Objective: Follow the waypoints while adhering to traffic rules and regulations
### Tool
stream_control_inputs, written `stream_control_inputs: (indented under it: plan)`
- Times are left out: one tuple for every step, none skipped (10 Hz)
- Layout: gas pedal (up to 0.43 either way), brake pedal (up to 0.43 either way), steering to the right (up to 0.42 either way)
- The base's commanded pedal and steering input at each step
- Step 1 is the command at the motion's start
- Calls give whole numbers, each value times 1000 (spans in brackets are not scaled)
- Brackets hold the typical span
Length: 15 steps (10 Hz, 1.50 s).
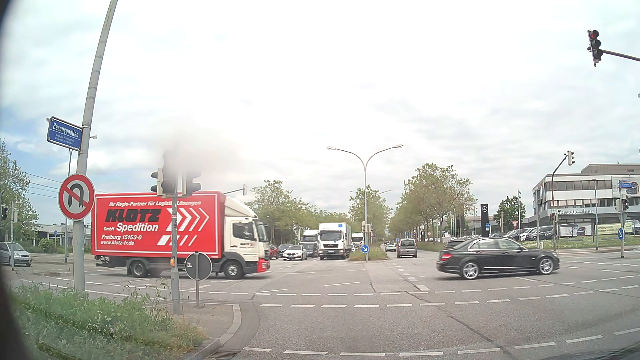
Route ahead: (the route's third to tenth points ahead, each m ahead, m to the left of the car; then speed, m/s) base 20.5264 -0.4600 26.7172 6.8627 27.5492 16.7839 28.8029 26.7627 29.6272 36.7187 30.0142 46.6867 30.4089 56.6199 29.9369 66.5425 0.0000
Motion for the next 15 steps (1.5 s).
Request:
stream_control_inputs:
  plan:
    - [0, 280, -6]
    - [0, 280, -6]
    - [0, 280, -6]
    - [0, 280, -6]
    - [0, 280, -6]
    - [0, 280, -6]
    - [0, 280, -6]
    - [0, 280, -6]
    - [0, 280, -6]
    - [0, 280, -6]
    - [0, 280, -6]
    - [0, 280, -6]
    - [0, 280, -6]
    - [0, 280, -6]
    - [0, 280, -6]
